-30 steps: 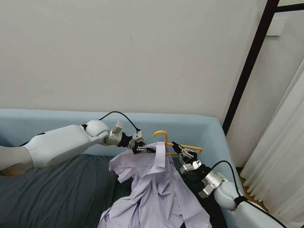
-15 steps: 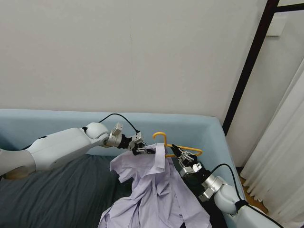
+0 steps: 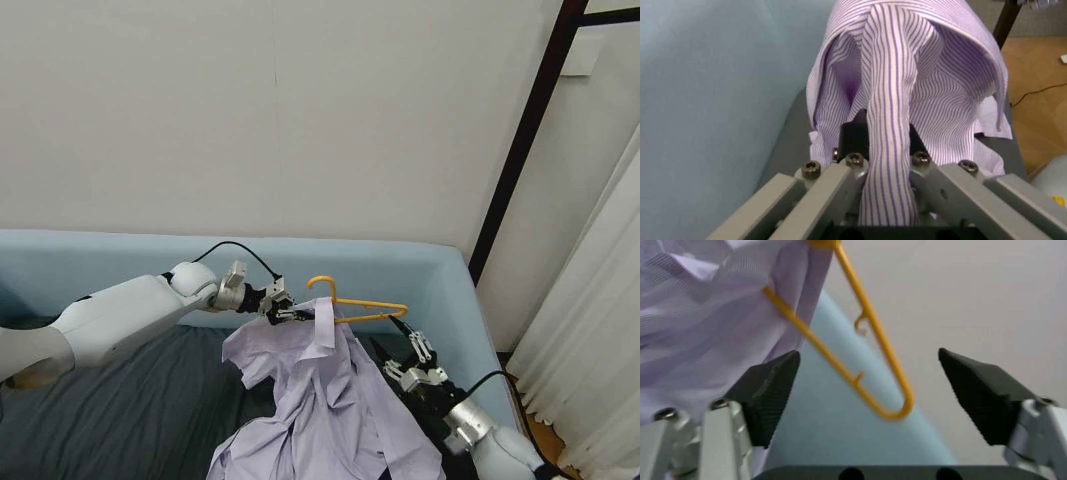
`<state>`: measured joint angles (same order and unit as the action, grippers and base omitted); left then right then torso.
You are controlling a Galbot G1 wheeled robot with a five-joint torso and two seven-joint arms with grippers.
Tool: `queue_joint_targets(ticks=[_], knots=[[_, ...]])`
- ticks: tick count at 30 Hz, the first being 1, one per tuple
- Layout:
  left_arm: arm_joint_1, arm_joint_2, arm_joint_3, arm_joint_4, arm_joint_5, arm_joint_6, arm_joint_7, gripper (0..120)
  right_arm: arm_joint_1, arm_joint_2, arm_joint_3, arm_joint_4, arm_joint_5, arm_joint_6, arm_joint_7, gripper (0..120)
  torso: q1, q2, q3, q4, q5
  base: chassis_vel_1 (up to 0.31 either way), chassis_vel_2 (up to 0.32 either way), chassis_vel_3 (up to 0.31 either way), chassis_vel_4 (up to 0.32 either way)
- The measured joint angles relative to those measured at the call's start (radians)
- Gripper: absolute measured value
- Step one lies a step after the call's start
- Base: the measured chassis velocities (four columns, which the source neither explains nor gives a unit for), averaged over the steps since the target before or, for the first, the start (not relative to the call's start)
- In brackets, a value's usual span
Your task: Pick up the clothes from the sofa and hang them on the clothes hanger.
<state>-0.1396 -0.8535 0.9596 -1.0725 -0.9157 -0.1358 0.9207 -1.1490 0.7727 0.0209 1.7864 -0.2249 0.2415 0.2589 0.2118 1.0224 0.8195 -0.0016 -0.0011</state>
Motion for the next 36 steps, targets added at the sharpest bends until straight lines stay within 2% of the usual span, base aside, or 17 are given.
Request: queue_joint_targets(ticks=[1,3,8,12,15,18,22,24,27,36], knots=[[0.000,0.000,0.000,0.000,0.000,0.000,0.000,1,0.000,0.000,0.000,0.000,0.000,0.000,0.000,86,0.000,0.000,0.000,0.0000,0.0000,0.000,0.000,0.000,0.000],[0.036,0.016,-0.029,-0.019,0.003,-0.003,0.000,1,-0.015,-0.011,-0.024,0.007,0.108,-0.086,-0.008,97,0.000,0.000,0.000,0.0001,0.0003,0.000,0.000,0.000,0.000],[0.072,0.045,-0.049,-0.055,0.007,-0.003,-0.001,1,0.035,0.000,-0.075,-0.041,0.225,-0.171,-0.026,100,0.000,0.000,0.000,0.0003,0.0001,0.000,0.000,0.000,0.000],[0.107,0.084,-0.070,-0.090,0.015,-0.003,-0.001,1,0.106,0.020,-0.150,-0.109,0.306,-0.234,-0.049,100,0.000,0.000,0.000,0.0005,0.0002,0.000,0.000,0.000,0.000],[0.142,0.128,-0.094,-0.118,0.024,-0.005,0.005,1,0.188,0.063,-0.238,-0.183,0.350,-0.285,-0.058,100,0.000,0.000,0.000,0.0005,0.0000,0.000,0.000,0.000,0.000],[0.155,0.143,-0.106,-0.126,0.024,-0.005,0.006,1,0.221,0.082,-0.268,-0.215,0.355,-0.299,-0.059,100,0.000,0.000,0.000,0.0006,0.0000,0.000,0.000,0.000,0.000],[0.194,0.171,-0.145,-0.145,0.023,-0.007,0.007,1,0.350,0.143,-0.387,-0.343,0.378,-0.349,-0.057,100,0.000,0.000,0.000,0.0003,0.0001,0.000,0.000,0.000,0.000],[0.199,0.175,-0.151,-0.150,0.022,-0.007,0.008,1,0.374,0.155,-0.406,-0.369,0.380,-0.357,-0.055,100,0.000,0.000,0.000,0.0001,0.0000,0.000,0.000,0.000,0.000],[0.212,0.192,-0.162,-0.168,0.015,-0.007,0.010,1,0.463,0.200,-0.458,-0.483,0.360,-0.365,-0.052,100,0.000,0.000,0.000,0.0003,0.0000,0.000,0.000,0.000,0.000],[0.234,0.241,-0.182,-0.194,0.000,-0.004,0.018,1,0.534,0.288,-0.532,-0.668,0.248,-0.352,-0.068,100,0.000,0.000,0.000,0.0002,0.0001,0.000,0.000,0.000,0.000]])
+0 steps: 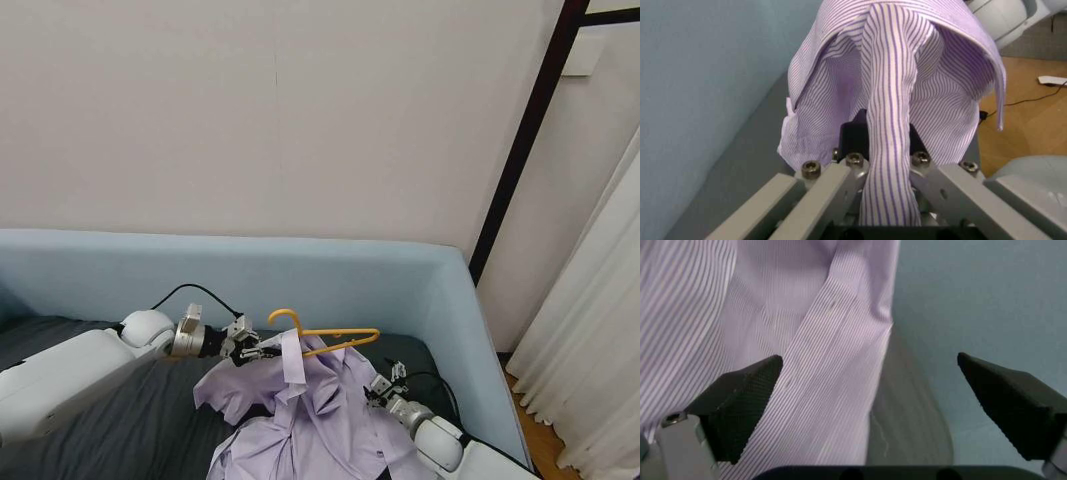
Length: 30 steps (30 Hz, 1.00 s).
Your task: Pick up the clothes from the sofa and hang them on the clothes hanger.
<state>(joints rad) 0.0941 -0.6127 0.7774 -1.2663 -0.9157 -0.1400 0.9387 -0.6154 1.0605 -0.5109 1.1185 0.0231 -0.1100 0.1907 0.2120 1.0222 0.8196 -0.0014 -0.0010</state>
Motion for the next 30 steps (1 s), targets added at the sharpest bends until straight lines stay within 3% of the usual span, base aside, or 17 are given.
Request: queue_joint_targets(ticks=[13,30], knots=[[0.073,0.039,-0.075,-0.036,0.000,0.005,-0.003,1,0.009,0.105,-0.010,-0.166,-0.150,0.041,0.010,100,0.000,0.000,0.000,0.0000,0.0001,0.000,0.000,0.000,0.000],[0.086,0.048,-0.091,-0.053,-0.002,0.009,-0.009,1,0.027,0.109,0.034,-0.197,-0.225,-0.013,0.088,100,0.000,0.000,0.000,0.0001,0.0001,0.000,0.000,0.000,0.000]])
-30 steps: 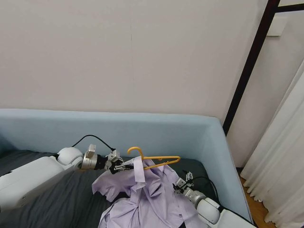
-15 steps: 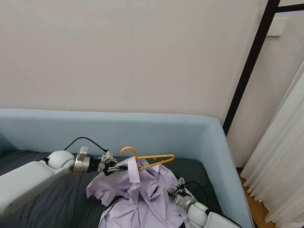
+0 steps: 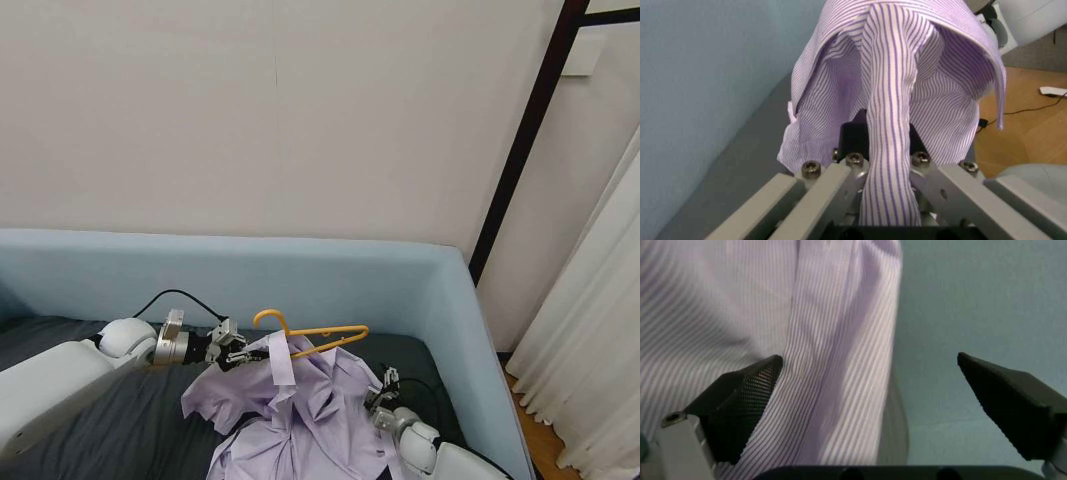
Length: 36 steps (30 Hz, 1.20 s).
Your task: Pick up the clothes from the sofa and hang them on the clothes hanger.
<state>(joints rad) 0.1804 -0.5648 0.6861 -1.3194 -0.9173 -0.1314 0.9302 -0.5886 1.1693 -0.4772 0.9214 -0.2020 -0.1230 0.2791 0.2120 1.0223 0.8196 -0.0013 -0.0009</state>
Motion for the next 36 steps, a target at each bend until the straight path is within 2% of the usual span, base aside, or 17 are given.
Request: queue_joint_targets(ticks=[5,12,13,18,19,22,23,26,27,31,33,36], knots=[[0.008,0.001,-0.005,-0.003,0.000,0.002,-0.001,1,-0.008,-0.013,-0.018,0.038,0.005,0.001,0.002,99,0.000,0.000,0.000,0.0000,0.0001,0.000,0.000,0.000,0.000],[0.012,0.009,-0.009,-0.009,0.000,0.004,-0.002,1,-0.010,-0.001,-0.017,0.023,0.031,-0.005,-0.006,74,0.000,0.000,0.000,0.0000,0.0001,0.000,0.000,0.000,0.000],[0.012,0.009,-0.009,-0.009,0.000,0.004,-0.002,1,-0.010,-0.001,-0.017,0.023,0.031,-0.005,-0.006,74,0.000,0.000,0.000,0.0000,0.0001,0.000,0.000,0.000,0.000],[0.029,0.017,-0.028,-0.011,0.000,0.004,-0.002,1,-0.013,0.010,-0.012,0.014,0.069,-0.011,-0.014,51,0.000,0.000,0.000,0.0001,0.0001,0.000,0.000,0.000,0.000],[0.029,0.017,-0.028,-0.011,0.000,0.004,-0.002,1,-0.013,0.010,-0.012,0.014,0.069,-0.011,-0.014,51,0.000,0.000,0.000,0.0001,0.0001,0.000,0.000,0.000,0.000],[0.034,0.021,-0.037,-0.012,0.000,0.004,-0.002,1,-0.013,0.010,-0.012,0.014,0.070,0.005,-0.015,38,0.000,0.000,0.000,0.0000,0.0001,0.000,0.000,0.000,0.000],[0.034,0.021,-0.037,-0.012,0.000,0.004,-0.002,1,-0.013,0.010,-0.012,0.014,0.070,0.005,-0.015,38,0.000,0.000,0.000,0.0000,0.0001,0.000,0.000,0.000,0.000],[0.038,0.024,-0.040,-0.013,0.001,0.004,-0.001,1,-0.014,0.009,-0.013,0.017,0.071,0.017,-0.012,22,0.000,0.000,0.000,0.0000,0.0001,0.000,0.000,0.000,0.000],[0.038,0.024,-0.040,-0.013,0.001,0.004,-0.001,1,-0.014,0.009,-0.013,0.017,0.071,0.017,-0.012,22,0.000,0.000,0.000,0.0000,0.0001,0.000,0.000,0.000,0.000],[0.041,0.022,-0.043,-0.009,0.009,-0.001,0.002,1,-0.013,0.006,-0.007,0.018,0.091,0.032,-0.011,4,0.000,0.000,0.000,0.0000,0.0001,0.000,0.000,0.000,0.000],[0.041,0.021,-0.045,-0.007,0.013,-0.003,0.005,1,-0.011,0.003,-0.005,0.025,0.116,0.033,-0.011,0,0.000,0.000,0.000,-0.0001,0.0001,0.000,0.000,0.000,0.000],[0.041,0.019,-0.046,-0.002,0.016,-0.005,0.006,1,-0.009,-0.003,-0.005,0.035,0.146,0.034,-0.014,0,0.000,0.000,0.000,-0.0001,0.0001,0.000,0.000,0.000,0.000]])
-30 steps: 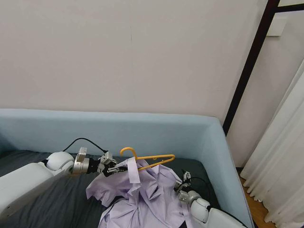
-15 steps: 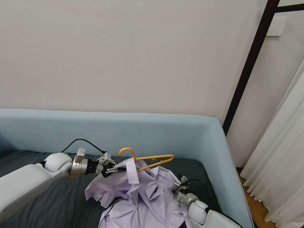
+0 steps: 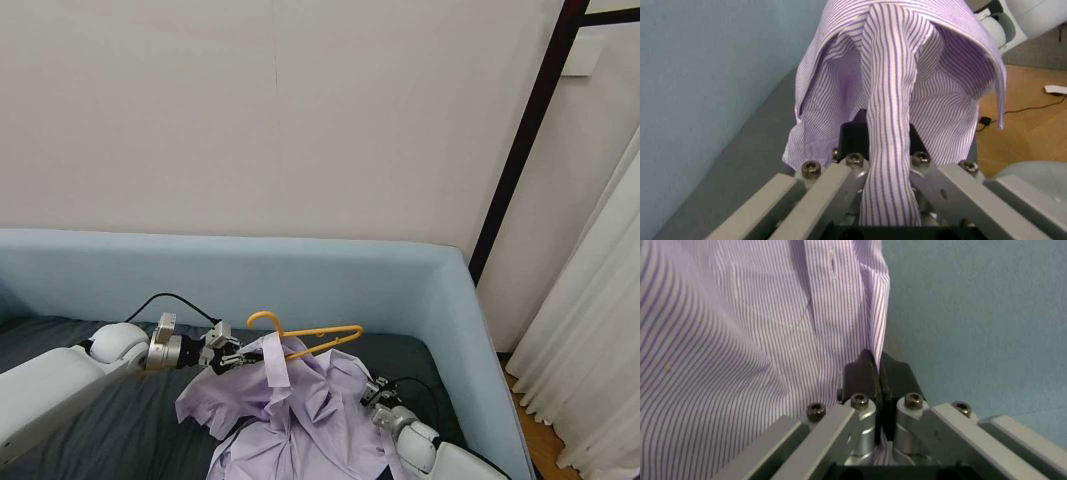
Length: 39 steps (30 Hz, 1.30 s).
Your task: Pick up the clothes from the sofa and hang them on the clothes hanger.
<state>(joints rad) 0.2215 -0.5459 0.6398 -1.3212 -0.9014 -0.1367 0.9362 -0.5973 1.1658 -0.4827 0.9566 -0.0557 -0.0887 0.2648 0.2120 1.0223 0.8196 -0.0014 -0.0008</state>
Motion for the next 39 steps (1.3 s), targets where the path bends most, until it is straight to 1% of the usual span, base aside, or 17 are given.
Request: queue_joint_targets(ticks=[5,8,9,13,14,17,19,20,22,25,26,30,31,36,37,39], knots=[[0.015,0.009,-0.016,0.000,0.005,-0.006,0.004,1,0.005,-0.011,-0.001,0.007,0.026,0.035,-0.025,0,0.000,0.000,0.000,0.0001,0.0000,0.000,0.000,0.000,0.000],[0.036,0.024,-0.048,0.002,0.026,-0.024,0.021,1,0.012,-0.028,0.017,0.035,0.099,0.057,-0.045,0,0.000,0.000,0.000,0.0000,0.0000,0.000,0.000,0.000,0.000],[0.036,0.024,-0.048,0.002,0.026,-0.024,0.021,1,0.012,-0.028,0.017,0.035,0.099,0.057,-0.045,0,0.000,0.000,0.000,0.0000,0.0000,0.000,0.000,0.000,0.000],[0.049,0.039,-0.076,0.015,0.069,-0.054,0.050,1,0.035,-0.065,0.044,0.105,0.233,0.065,-0.063,0,0.000,0.000,0.000,0.0004,0.0000,0.000,0.000,0.000,0.000],[0.049,0.039,-0.076,0.015,0.069,-0.054,0.050,1,0.035,-0.065,0.044,0.105,0.233,0.065,-0.063,0,0.000,0.000,0.000,0.0004,0.0000,0.000,0.000,0.000,0.000],[0.056,0.049,-0.093,0.013,0.083,-0.061,0.060,1,0.050,-0.116,0.071,0.224,0.342,0.037,-0.055,0,0.000,0.000,0.000,-0.0003,0.0001,0.000,0.000,0.000,0.000],[0.063,0.058,-0.101,0.009,0.091,-0.062,0.063,1,0.058,-0.148,0.089,0.293,0.386,0.015,-0.056,0,0.000,0.000,0.000,0.0000,-0.0001,0.000,0.000,0.000,0.000],[0.063,0.058,-0.101,0.009,0.091,-0.062,0.063,1,0.058,-0.148,0.089,0.293,0.386,0.015,-0.056,0,0.000,0.000,0.000,0.0000,-0.0001,0.000,0.000,0.000,0.000],[0.064,0.063,-0.105,0.008,0.098,-0.062,0.063,1,0.063,-0.180,0.107,0.348,0.410,0.006,-0.060,0,0.000,0.000,0.000,0.0004,0.0001,0.000,0.000,0.000,0.000],[0.062,0.070,-0.106,0.001,0.107,-0.061,0.060,1,0.065,-0.228,0.133,0.438,0.446,-0.011,-0.063,0,0.000,0.000,0.000,0.0000,0.0000,0.000,0.000,0.000,0.000],[0.062,0.070,-0.106,0.001,0.107,-0.061,0.060,1,0.065,-0.228,0.133,0.438,0.446,-0.011,-0.063,0,0.000,0.000,0.000,0.0000,0.0000,0.000,0.000,0.000,0.000],[0.053,0.077,-0.107,-0.007,0.120,-0.055,0.048,1,0.063,-0.293,0.163,0.565,0.478,-0.026,-0.068,0,0.000,0.000,0.000,-0.0001,0.0000,0.000,0.000,0.000,0.000],[0.053,0.077,-0.107,-0.007,0.120,-0.055,0.048,1,0.063,-0.293,0.163,0.565,0.478,-0.026,-0.068,0,0.000,0.000,0.000,-0.0001,0.0000,0.000,0.000,0.000,0.000],[0.040,0.086,-0.107,-0.005,0.143,-0.050,0.038,1,0.043,-0.377,0.211,0.725,0.545,-0.058,-0.064,0,0.000,0.000,0.000,0.0000,0.0001,0.000,0.000,0.000,0.000],[0.040,0.086,-0.107,-0.005,0.143,-0.050,0.038,1,0.043,-0.377,0.211,0.725,0.545,-0.058,-0.064,0,0.000,0.000,0.000,0.0000,0.0001,0.000,0.000,0.000,0.000],[0.037,0.087,-0.107,-0.004,0.149,-0.049,0.038,1,0.041,-0.401,0.225,0.769,0.573,-0.072,-0.059,0,0.000,0.000,0.000,0.0000,0.0001,0.000,0.000,0.000,0.000]])
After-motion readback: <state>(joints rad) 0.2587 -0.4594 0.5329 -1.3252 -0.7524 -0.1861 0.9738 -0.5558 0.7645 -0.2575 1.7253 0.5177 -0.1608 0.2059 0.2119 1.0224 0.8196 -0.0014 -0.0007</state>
